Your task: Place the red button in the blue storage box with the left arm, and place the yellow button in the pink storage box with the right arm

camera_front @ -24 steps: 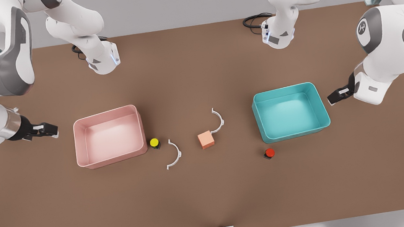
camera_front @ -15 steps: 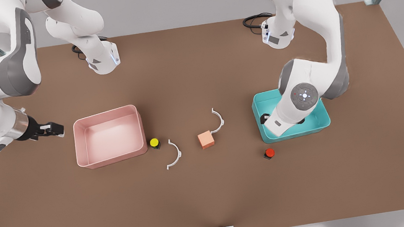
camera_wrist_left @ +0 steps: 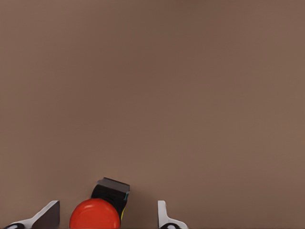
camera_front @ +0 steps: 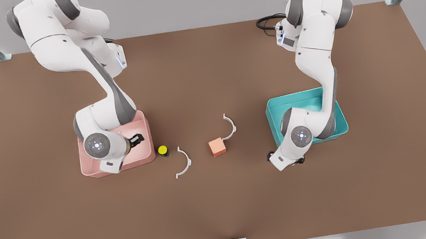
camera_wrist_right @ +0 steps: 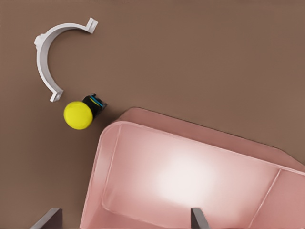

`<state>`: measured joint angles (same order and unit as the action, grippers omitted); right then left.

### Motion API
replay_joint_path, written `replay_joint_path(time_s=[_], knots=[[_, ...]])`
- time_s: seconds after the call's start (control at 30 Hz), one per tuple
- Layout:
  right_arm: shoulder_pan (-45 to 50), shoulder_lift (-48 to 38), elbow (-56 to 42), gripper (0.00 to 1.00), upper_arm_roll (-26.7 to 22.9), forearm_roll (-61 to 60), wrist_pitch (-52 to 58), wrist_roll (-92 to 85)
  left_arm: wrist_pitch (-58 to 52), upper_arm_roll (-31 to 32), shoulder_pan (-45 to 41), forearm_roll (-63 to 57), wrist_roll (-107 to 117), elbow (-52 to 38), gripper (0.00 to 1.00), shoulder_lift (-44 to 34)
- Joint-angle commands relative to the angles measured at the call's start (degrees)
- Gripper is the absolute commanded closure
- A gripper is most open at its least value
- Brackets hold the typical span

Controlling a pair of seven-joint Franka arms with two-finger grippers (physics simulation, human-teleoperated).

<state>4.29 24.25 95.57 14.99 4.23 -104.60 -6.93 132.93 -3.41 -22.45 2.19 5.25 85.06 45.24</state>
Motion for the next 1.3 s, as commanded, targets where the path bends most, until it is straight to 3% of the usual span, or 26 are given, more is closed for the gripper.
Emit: replay_joint_path(time_s=[0.0,0.23,0.27,0.33,0.47,0.53,0.63,0.73,0.83,0.9,1.0,1.07,1.17,1.2,1.27], knots=[[-0.24,1.85,0.67,0.0,1.0,0.34,-17.3,-31.11,4.97,-0.01,0.04,1.5,-6.74,0.11,0.0,0.37],[-0.42,8.62,-0.3,0.0,2.41,0.52,-27.23,-55.91,4.97,-0.01,-0.4,1.32,-6.92,3.71,0.0,0.46],[-0.24,9.15,-0.83,0.0,2.41,0.6,-28.28,-56.7,4.97,-0.01,-0.4,1.23,-6.92,3.71,0.03,0.46],[0.9,10.91,-1.71,0.0,2.41,0.6,-29.78,-55.99,4.97,-0.01,-0.31,1.23,-7.71,3.71,0.25,0.46],[1.69,15.65,-5.31,0.0,2.41,2.09,-29.52,-64.78,4.89,-0.01,-0.31,1.23,-7.71,3.71,0.3,0.37],[2.13,16.18,-5.4,0.0,2.41,3.68,-28.29,-64.78,4.8,-0.01,-0.31,1.23,-7.54,3.71,0.5,0.28],[2.13,16.36,-5.4,0.0,2.41,6.14,-26.97,-66.19,4.1,-0.1,-0.23,1.23,-7.1,2.75,0.54,-0.33],[2.13,16.88,-5.49,0.0,2.41,7.02,-23.81,-66.19,-1.08,-0.1,0.04,1.23,-6.83,0.28,0.54,-3.22],[2.13,17.68,-6.01,0.0,2.33,7.02,-23.81,-66.19,-11.19,-0.98,0.3,-1.05,-7.71,0.63,0.52,-12.11],[2.13,17.68,-5.93,0.0,2.24,6.93,-23.81,-66.1,-18.14,-1.16,4.96,-1.05,-17.37,2.04,0.52,-16.94],[2.13,17.68,-5.93,0.0,2.24,6.93,-23.72,-66.02,-17.97,-1.33,9.79,-1.23,-28.36,13.02,0.52,-25.37],[2.13,17.59,-5.93,0.0,2.24,6.67,-23.19,-65.49,-12.87,-1.77,9.71,-1.49,-28.89,26.56,0.53,-34.25],[2.13,15.22,-4.87,0.0,3.64,4.82,-18.89,-60.13,-9.88,-1.68,9.53,-1.49,-28.8,31.48,0.52,-32.42],[2.13,13.64,-4.08,0.0,4.08,4.82,-16.95,-56.09,-8.65,-1.68,9.71,-1.49,-28.8,31.48,0.49,-30.39],[2.13,10.3,0.39,0.0,4.08,4.73,-16.95,-49.94,-7.95,-1.68,9.71,-1.49,-28.72,30.96,0.0,-27.84]])
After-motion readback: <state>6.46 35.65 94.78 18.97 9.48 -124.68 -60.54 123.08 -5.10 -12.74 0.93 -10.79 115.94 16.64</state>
